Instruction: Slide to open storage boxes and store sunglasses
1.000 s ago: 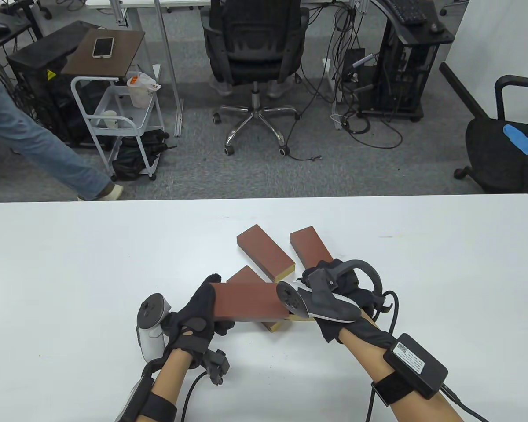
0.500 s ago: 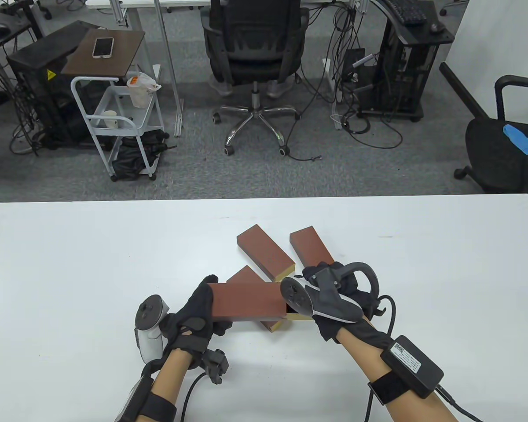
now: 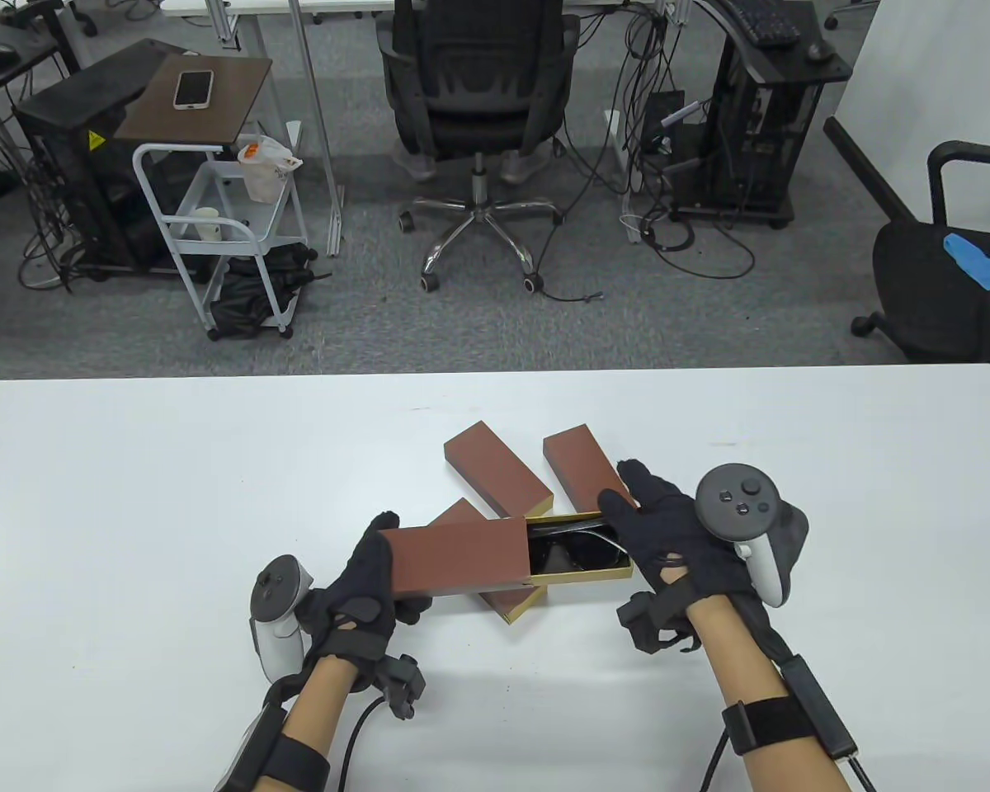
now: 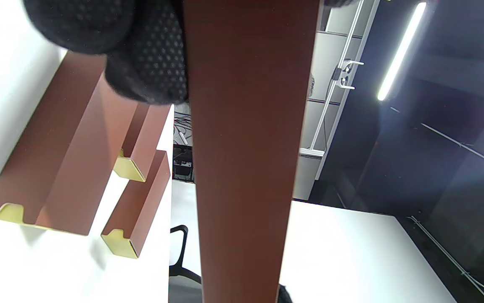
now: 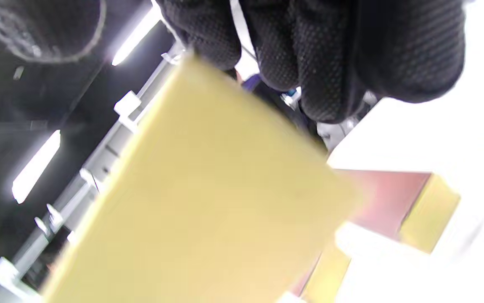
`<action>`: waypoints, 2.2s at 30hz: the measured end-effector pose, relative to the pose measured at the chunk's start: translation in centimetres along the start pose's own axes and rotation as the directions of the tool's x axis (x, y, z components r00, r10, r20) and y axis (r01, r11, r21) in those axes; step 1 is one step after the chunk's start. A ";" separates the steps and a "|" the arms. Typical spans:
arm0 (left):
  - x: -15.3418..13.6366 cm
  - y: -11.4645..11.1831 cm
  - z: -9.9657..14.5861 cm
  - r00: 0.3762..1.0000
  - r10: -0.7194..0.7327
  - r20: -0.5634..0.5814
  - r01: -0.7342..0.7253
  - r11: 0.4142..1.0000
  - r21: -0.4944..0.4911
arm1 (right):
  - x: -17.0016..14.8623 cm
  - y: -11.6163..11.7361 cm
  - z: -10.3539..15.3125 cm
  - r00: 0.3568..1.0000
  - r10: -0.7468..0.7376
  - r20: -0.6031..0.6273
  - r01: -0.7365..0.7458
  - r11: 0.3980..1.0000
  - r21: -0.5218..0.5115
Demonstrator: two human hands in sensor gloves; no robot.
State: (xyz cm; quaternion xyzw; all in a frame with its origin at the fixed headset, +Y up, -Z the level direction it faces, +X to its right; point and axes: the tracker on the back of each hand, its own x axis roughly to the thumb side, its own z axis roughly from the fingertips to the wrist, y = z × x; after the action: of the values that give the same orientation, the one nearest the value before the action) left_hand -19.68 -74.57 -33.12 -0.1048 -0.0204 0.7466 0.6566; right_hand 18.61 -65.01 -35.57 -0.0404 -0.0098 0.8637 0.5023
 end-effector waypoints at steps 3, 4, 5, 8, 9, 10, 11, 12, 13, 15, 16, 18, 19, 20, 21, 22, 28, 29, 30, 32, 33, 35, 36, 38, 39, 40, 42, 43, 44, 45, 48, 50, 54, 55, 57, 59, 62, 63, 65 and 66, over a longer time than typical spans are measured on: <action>-0.2 -0.2 -0.1 1.000 0.019 0.005 -0.019 1.000 -0.015 | -1.8 0.9 0.1 0.987 -0.162 0.013 0.162 0.986 0.031; -0.2 -0.3 0.0 1.000 0.018 0.003 -0.018 1.000 -0.007 | -2.4 1.2 0.2 0.977 -0.212 -0.011 0.212 0.977 0.034; -0.2 -0.2 0.0 1.000 0.006 0.003 -0.006 1.000 0.002 | -2.8 1.3 0.2 0.970 -0.243 -0.028 0.244 0.969 0.034; -0.4 -0.1 -0.1 1.000 0.002 0.000 -0.002 1.000 0.001 | -3.6 1.7 -0.1 0.959 -0.283 -0.029 0.284 0.957 0.053; -0.5 -0.1 -0.1 1.000 0.003 0.000 -0.003 1.000 0.002 | -3.7 1.7 -0.1 0.961 -0.274 -0.023 0.275 0.960 0.049; -0.5 -0.1 -0.1 1.000 -0.002 -0.002 0.002 1.000 0.005 | -3.8 1.7 -0.2 0.965 -0.261 -0.015 0.262 0.965 0.032; -0.6 -0.1 -0.1 1.000 -0.004 -0.004 0.004 1.000 0.003 | -3.9 1.7 -0.2 0.966 -0.256 -0.015 0.257 0.966 0.016; -0.6 -0.2 -0.1 1.000 -0.001 -0.006 0.001 1.000 -0.003 | -3.9 1.6 -0.2 0.967 -0.256 -0.015 0.256 0.967 0.003; -0.6 -0.2 -0.1 1.000 0.000 -0.006 0.000 1.000 -0.004 | -4.0 1.6 -0.1 0.966 -0.260 -0.014 0.260 0.966 -0.002; -0.6 -0.3 -0.1 1.000 -0.001 -0.006 0.001 1.000 -0.005 | -4.1 1.6 -0.1 0.963 -0.268 -0.011 0.267 0.963 -0.026; -0.7 -0.3 -0.1 1.000 -0.004 -0.005 0.004 1.000 -0.007 | -4.1 1.6 0.0 0.966 -0.258 -0.006 0.257 0.966 -0.039; -0.7 -0.3 -0.1 1.000 -0.005 -0.004 0.005 1.000 -0.006 | -4.1 1.6 0.0 0.970 -0.242 0.003 0.242 0.969 -0.054; -0.7 -0.3 -0.1 1.000 -0.007 -0.004 0.007 1.000 -0.007 | -4.1 1.6 0.1 0.974 -0.228 0.012 0.228 0.971 -0.069; -0.7 -0.3 -0.2 1.000 -0.011 -0.003 0.011 1.000 -0.007 | -4.0 1.5 0.2 0.977 -0.214 0.019 0.214 0.973 -0.080; -0.8 -0.3 -0.2 1.000 -0.012 -0.002 0.012 1.000 -0.007 | -4.0 1.5 0.2 0.978 -0.209 0.021 0.210 0.974 -0.085; -0.8 -0.3 -0.2 1.000 -0.013 -0.002 0.013 1.000 -0.007 | -3.9 1.5 0.4 0.980 -0.198 0.028 0.200 0.974 -0.109; -0.9 -0.4 -0.3 1.000 -0.006 -0.013 0.006 1.000 -0.021 | -3.4 1.3 0.6 0.989 -0.139 0.043 0.143 0.980 -0.135; -0.9 -0.5 -0.3 1.000 -0.002 -0.016 0.002 1.000 -0.031 | -3.4 1.4 0.6 0.988 -0.149 0.050 0.154 0.980 -0.126; -0.8 -0.6 -0.3 1.000 0.006 -0.016 -0.006 0.999 -0.046 | -3.3 1.6 0.5 0.981 -0.182 0.065 0.187 0.978 -0.093; -0.6 -0.9 -0.3 1.000 0.018 -0.022 -0.019 0.998 -0.059 | -3.3 2.1 0.4 0.962 -0.263 0.075 0.265 0.964 -0.019; -0.6 -1.1 -0.4 0.999 0.021 -0.024 -0.022 0.997 -0.077 | -3.3 2.2 0.5 0.951 -0.300 0.074 0.301 0.954 0.000; -0.6 -1.4 -0.4 0.999 0.021 -0.030 -0.024 0.993 -0.112 | -3.2 2.3 0.6 0.946 -0.307 0.101 0.312 0.949 -0.038; -0.5 -1.5 -0.4 0.999 0.026 -0.036 -0.030 0.993 -0.116 | -3.3 2.3 0.6 0.952 -0.285 0.112 0.293 0.955 -0.052; -0.6 -1.9 -0.4 0.998 0.025 -0.054 -0.032 0.990 -0.136 | -3.3 2.5 0.6 0.958 -0.263 0.116 0.267 0.964 -0.015; -0.6 -2.1 -0.5 0.998 0.024 -0.063 -0.034 0.988 -0.153 | -3.4 2.7 0.6 0.956 -0.270 0.118 0.272 0.962 0.001; -0.6 -2.4 -0.5 0.997 0.025 -0.072 -0.038 0.983 -0.181 | -3.4 3.0 0.7 0.949 -0.292 0.122 0.291 0.956 0.027; -0.6 -3.0 -0.5 0.996 0.033 -0.080 -0.049 0.978 -0.202 | -3.2 3.6 0.8 0.937 -0.327 0.125 0.321 0.945 0.065; -0.6 -3.3 -0.5 0.996 0.032 -0.085 -0.050 0.976 -0.211 | -3.2 4.0 0.9 0.934 -0.334 0.123 0.326 0.941 0.088; -0.6 -3.5 -0.5 0.996 0.030 -0.089 -0.049 0.975 -0.216 | -3.1 4.2 1.0 0.934 -0.336 0.124 0.325 0.940 0.103; -0.6 -3.8 -0.5 0.995 0.027 -0.094 -0.047 0.974 -0.223 | -2.9 4.6 1.1 0.933 -0.336 0.130 0.322 0.939 0.120; -0.7 -4.4 -0.4 0.992 0.037 -0.119 -0.065 0.969 -0.236 | -2.5 5.4 1.2 0.933 -0.336 0.128 0.313 0.934 0.172; -0.7 -4.7 -0.3 0.991 0.044 -0.127 -0.074 0.969 -0.236 | -2.3 6.0 1.3 0.932 -0.338 0.127 0.311 0.930 0.195; -0.7 -5.1 -0.2 0.990 0.047 -0.135 -0.081 0.963 -0.256 | -1.6 6.8 1.4 0.938 -0.317 0.138 0.286 0.936 0.207; -0.6 -5.0 -0.2 0.990 0.046 -0.133 -0.077 0.966 -0.246 | -1.5 6.8 1.4 0.942 -0.302 0.144 0.271 0.941 0.203; -0.6 -4.7 -0.2 0.992 0.030 -0.126 -0.061 0.968 -0.245 | -1.4 7.0 1.3 0.947 -0.287 0.148 0.252 0.944 0.213; -0.6 -4.4 -0.2 0.992 0.028 -0.125 -0.057 0.970 -0.238 | -1.3 6.9 1.2 0.947 -0.283 0.151 0.243 0.941 0.238; -0.5 -4.0 -0.3 0.994 0.003 -0.112 -0.027 0.976 -0.217 | -0.4 6.4 1.0 0.953 -0.218 0.208 0.161 0.952 0.260; -0.5 -4.0 -0.2 0.994 -0.013 -0.110 -0.010 0.978 -0.207 | 0.0 6.2 1.1 0.954 -0.171 0.247 0.108 0.963 0.248; -0.5 -4.0 -0.3 0.994 -0.050 -0.102 0.029 0.981 -0.193 | 1.6 5.6 1.2 0.902 0.062 0.428 -0.169 0.961 0.217; -0.5 -4.1 -0.3 0.993 -0.058 -0.100 0.037 0.980 -0.197 | 2.2 5.5 1.3 0.866 0.139 0.480 -0.268 0.940 0.210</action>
State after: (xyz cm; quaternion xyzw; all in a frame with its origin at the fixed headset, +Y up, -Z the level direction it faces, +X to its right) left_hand -15.60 -74.55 -32.63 -0.2073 -0.0611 0.7185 0.6611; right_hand 12.67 -65.84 -34.75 0.2325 -0.0061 0.8902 0.3917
